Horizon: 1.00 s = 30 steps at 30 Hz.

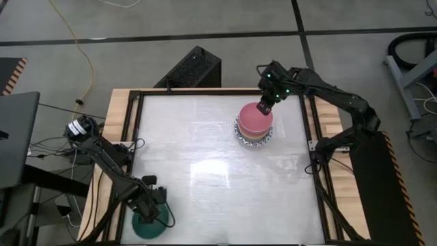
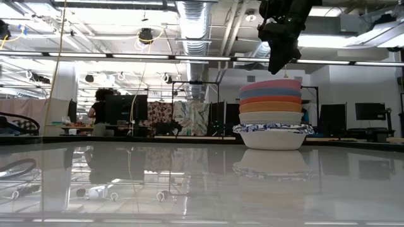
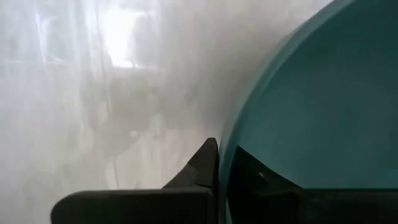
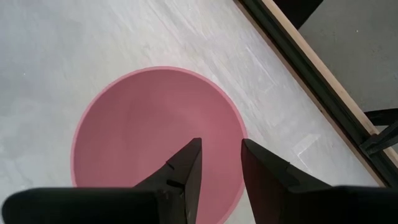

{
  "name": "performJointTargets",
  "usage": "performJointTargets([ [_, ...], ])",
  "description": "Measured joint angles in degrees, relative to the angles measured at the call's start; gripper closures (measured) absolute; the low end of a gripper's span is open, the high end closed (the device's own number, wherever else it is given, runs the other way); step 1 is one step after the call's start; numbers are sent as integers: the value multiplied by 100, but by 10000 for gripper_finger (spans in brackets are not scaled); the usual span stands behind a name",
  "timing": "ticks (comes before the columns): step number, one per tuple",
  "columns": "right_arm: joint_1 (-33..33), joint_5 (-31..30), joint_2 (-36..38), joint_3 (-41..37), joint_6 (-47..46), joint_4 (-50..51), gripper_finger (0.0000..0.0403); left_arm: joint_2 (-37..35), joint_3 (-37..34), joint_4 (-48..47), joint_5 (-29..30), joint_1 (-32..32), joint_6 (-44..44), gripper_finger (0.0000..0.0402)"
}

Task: Nest bowls inside each other
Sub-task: Stack the green bowl on top of the pink bowl

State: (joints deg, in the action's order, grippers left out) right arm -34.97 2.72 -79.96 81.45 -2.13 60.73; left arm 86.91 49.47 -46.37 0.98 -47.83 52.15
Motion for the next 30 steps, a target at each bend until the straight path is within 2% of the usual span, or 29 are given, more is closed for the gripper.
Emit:
performJointTargets([
  [5, 14, -46, 0, 0, -160, 0, 271, 2, -2, 2, 232, 363, -98, 401],
  [12, 10, -539, 0, 0, -585, 43, 271, 7, -7, 50, 703, 828, -286, 401],
  [20, 10, -1575, 0, 0, -840, 33, 271, 15, -15, 456, 1266, 1358, -447, 401],
  [30, 12, -1713, 0, 0, -855, -84, 271, 17, -20, 828, 1574, 1995, -516, 401],
])
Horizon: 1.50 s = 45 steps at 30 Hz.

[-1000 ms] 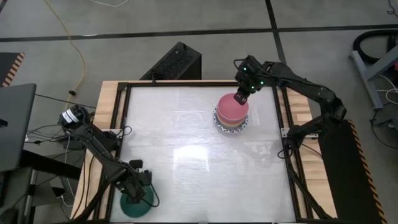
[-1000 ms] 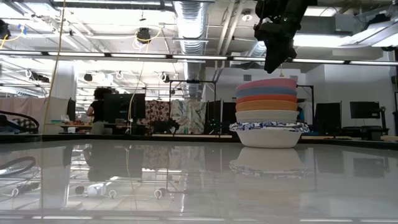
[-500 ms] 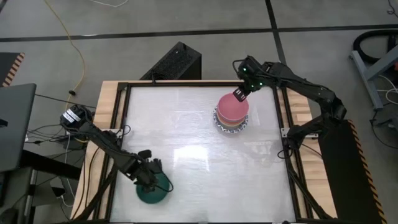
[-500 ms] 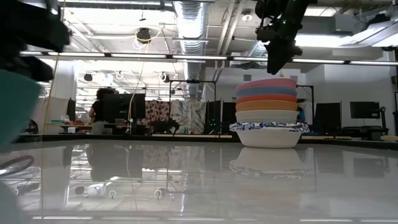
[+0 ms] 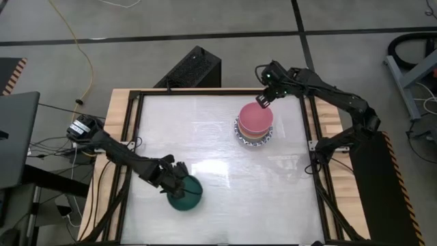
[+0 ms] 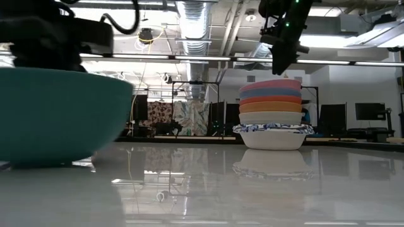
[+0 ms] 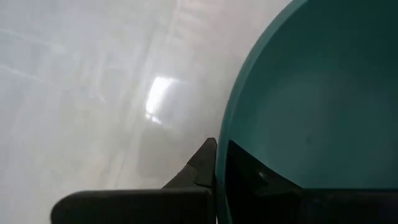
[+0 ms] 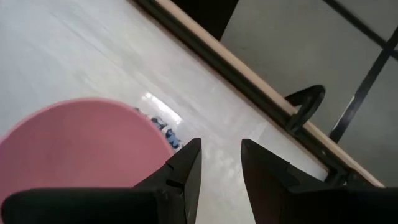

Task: Nest bowls inside each other
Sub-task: Stack the green bowl on top of the pink bowl

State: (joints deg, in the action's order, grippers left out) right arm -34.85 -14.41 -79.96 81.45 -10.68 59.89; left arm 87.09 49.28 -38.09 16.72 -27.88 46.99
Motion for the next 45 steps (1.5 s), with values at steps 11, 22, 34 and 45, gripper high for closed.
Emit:
performJointTargets([
  [11, 350, -1147, 9, -2, 133, -756, 271, 4, -4, 751, 1506, 380, -27, 401],
  [22, 826, -1397, 37, -4, 1100, -2043, 271, 11, -7, 2025, 3367, 665, -1051, 401],
  [34, 1699, -1137, 1184, -498, 1786, -2439, 271, 4, -4, 2634, 4240, 837, -1603, 401],
  [45, 3222, -1120, 3533, -2650, 67, -2566, 271, -2, 2, 5312, 2496, 1116, -4218, 401],
])
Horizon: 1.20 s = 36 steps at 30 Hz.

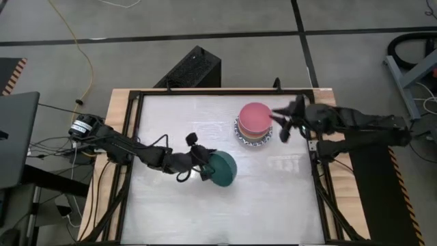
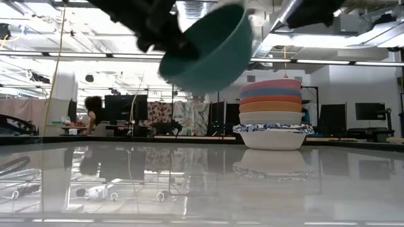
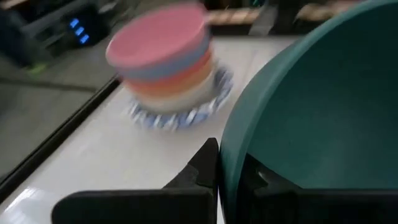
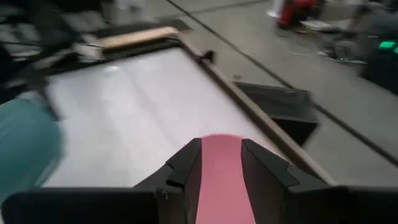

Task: Nest bowls inside each other
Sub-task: Stack the green bowl on top of the pink bowl

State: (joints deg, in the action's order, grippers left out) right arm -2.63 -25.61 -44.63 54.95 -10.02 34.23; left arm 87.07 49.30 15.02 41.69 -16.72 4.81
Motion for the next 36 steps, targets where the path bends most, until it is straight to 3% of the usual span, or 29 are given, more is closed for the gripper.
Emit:
performJointTargets([
  [4, 1027, -140, 475, -655, -188, -495, 271, -2, 0, 925, -357, 206, -447, 401],
  [7, 1763, -804, 602, -1075, -227, -966, 271, -2, 0, 1565, -547, 364, -695, 401],
  [14, 3099, -3531, 254, -1787, -219, -1703, 271, -4, 4, 2508, -162, 703, -1370, 401],
  [17, 3399, -4845, -74, -2019, -218, -2101, 271, 17, 4, 2919, 109, 915, -1718, 401],
  [19, 3457, -5400, -324, -2058, -219, -2301, 271, 34, 7, 3157, 106, 1073, -1887, 401],
  [24, 3302, -5740, -931, -2065, -216, -2763, 271, 113, 9, 3468, 106, 1476, -1961, 401],
  [36, 2523, -5685, -1926, -2065, -127, -4174, 271, 118, 9, 3607, 222, 2056, -2537, 401],
])
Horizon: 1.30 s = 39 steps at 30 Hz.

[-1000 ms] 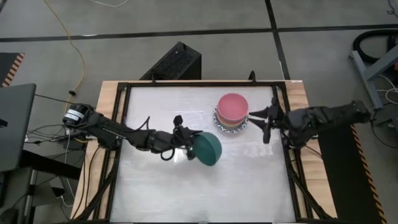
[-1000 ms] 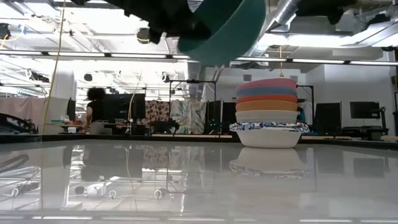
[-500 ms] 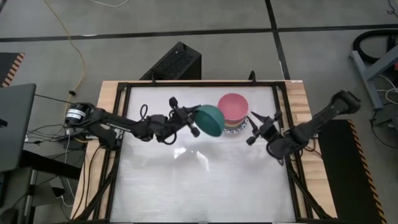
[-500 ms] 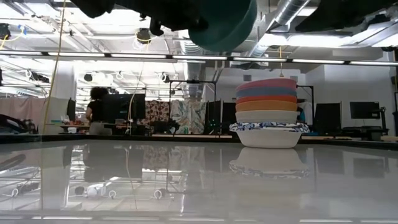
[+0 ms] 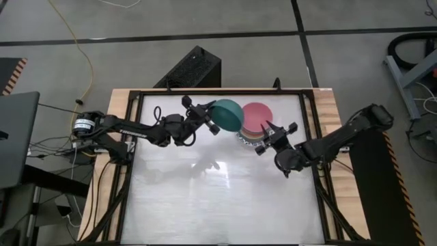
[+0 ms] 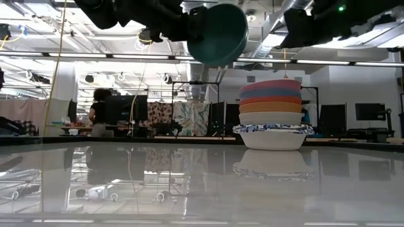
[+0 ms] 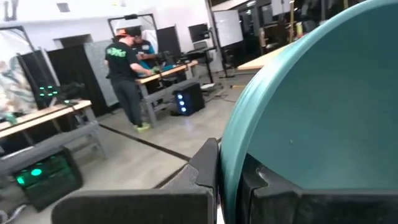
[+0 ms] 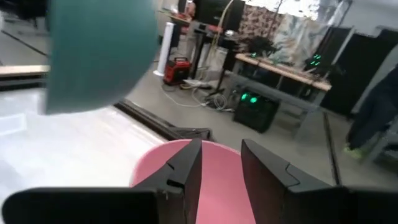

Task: Nest bowls inside each other
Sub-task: Stack the green bowl on top of the pink bowl

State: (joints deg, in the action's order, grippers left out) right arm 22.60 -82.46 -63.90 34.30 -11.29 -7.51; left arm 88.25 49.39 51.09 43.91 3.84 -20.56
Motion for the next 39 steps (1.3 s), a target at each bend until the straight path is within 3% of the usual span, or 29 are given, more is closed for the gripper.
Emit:
performJointTargets([
  [4, -85, 487, -112, 0, 776, -1168, 271, 0, 0, 19, 43, 163, -209, 401],
  [9, -278, 2052, -114, 0, 2316, -3304, 271, 0, 0, 55, 86, 373, -328, 401],
  [11, -338, 2357, -114, 2, 2722, -3917, 271, 0, 0, 58, 206, 426, -468, 401],
  [17, -690, 2866, -163, 3, 2988, -4326, 271, 0, 0, 177, 361, 517, -872, 401],
  [23, -1119, 2943, -803, 63, 3179, -4874, 271, 0, -2, 352, 424, 632, -874, 401],
  [31, -1554, 2952, -1731, 863, 3969, -5002, 271, 0, -2, 310, 567, 859, -828, 401],
  [39, -1847, 2526, -2326, 1494, 4001, -4967, 267, 0, -2, 231, 577, 985, -847, 401],
])
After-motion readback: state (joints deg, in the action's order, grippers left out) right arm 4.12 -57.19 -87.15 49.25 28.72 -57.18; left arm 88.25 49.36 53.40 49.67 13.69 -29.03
